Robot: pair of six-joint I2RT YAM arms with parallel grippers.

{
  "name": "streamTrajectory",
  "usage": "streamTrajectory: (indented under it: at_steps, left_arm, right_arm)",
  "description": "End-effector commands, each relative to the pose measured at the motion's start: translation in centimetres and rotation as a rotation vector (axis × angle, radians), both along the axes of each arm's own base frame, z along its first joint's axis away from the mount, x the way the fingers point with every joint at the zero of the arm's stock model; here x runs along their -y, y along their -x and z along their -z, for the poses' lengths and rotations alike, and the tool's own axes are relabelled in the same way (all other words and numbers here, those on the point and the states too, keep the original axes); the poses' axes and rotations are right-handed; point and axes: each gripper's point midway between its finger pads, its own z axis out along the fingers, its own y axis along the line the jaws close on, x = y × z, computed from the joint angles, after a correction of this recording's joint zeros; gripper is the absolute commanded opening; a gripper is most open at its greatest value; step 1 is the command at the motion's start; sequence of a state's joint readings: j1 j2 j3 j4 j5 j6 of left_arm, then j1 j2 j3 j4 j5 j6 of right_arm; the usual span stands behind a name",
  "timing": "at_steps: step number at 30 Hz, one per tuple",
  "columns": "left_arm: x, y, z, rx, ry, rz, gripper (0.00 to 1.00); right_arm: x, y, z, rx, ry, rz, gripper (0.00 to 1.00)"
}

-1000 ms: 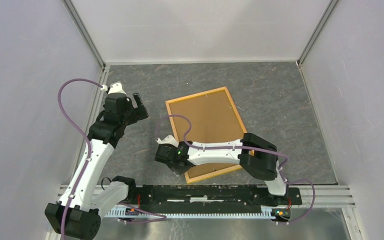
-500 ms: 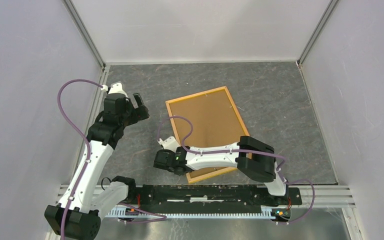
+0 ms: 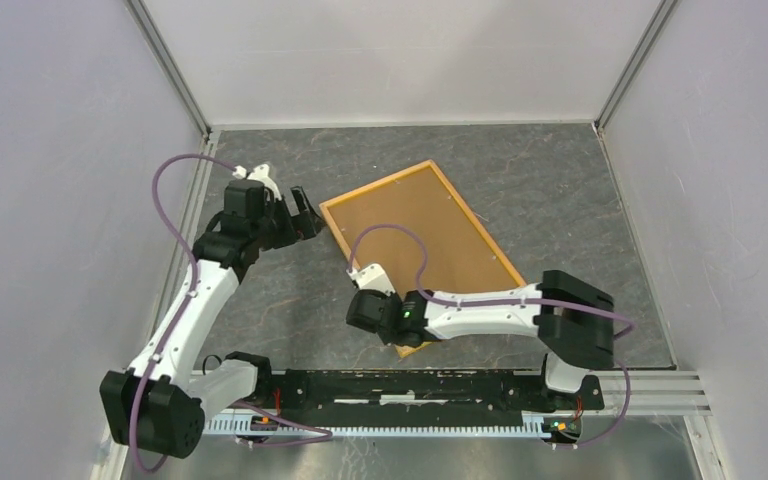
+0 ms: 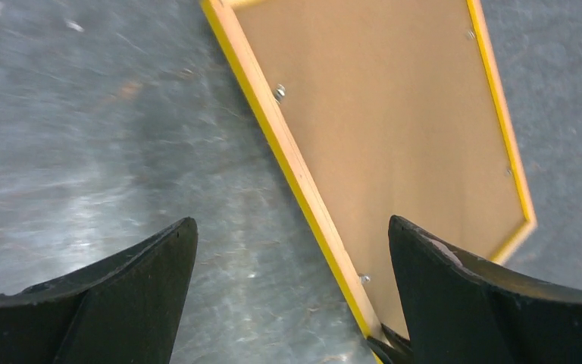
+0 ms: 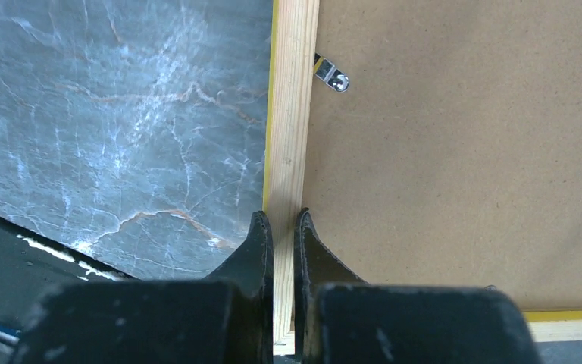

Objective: Put the photo into the frame

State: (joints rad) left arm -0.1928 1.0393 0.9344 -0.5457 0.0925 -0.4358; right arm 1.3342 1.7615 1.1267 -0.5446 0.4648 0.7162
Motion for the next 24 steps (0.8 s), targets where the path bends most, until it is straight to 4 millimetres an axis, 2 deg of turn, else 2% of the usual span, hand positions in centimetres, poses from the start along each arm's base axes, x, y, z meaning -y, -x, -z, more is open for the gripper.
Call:
streamTrajectory:
  at_steps: [1,3,5,9,12,16,19,22,24]
  left_arm:
    - [5.5,1.2,0.9,-0.093,0.328,0.126,1.0]
    - [8.3,1.8,0.7,-0.068,0.547,0.159,1.0]
    - [9.6,2.2,1.2,-0.064,0.712,0.128,0.98]
    - [10.2,1.8,3.8,-0.098,0.735,0.064,0.93]
    - [11.9,1.2,4.6,-0.126,0.798,0.079,0.9]
    - [14.8,0.3,5.9,-0.162,0.796,0.102,0.86]
    - [16.5,-0.2,6.8,-0.17,0.809,0.093,0.69]
    - [16.6,-0.9,7.6,-0.168,0.817,0.039,0.39]
    - [16.6,-1.4,7.4,-0.148,0.812,0.021,0.26]
  right_arm:
    - [-2.2,-3.5,-5.6,0.111,-0.237,-0.037,0.0]
    - [-1.6,-4.2,-6.4,0.127,-0.259,-0.028,0.0]
    - [-1.3,-4.8,-7.4,0.147,-0.271,-0.032,0.0]
    - [-1.0,-5.7,-8.7,0.168,-0.308,-0.048,0.0]
    - [-0.6,-6.2,-8.9,0.174,-0.324,-0.048,0.0]
    - [-0.6,-6.7,-9.3,0.173,-0.36,-0.048,0.0]
    - [-0.6,-7.1,-9.8,0.18,-0.378,-0.047,0.0]
    - [-0.5,-7.4,-10.1,0.189,-0.38,-0.049,0.0]
    - [-0.2,-7.6,-10.2,0.198,-0.369,-0.05,0.0]
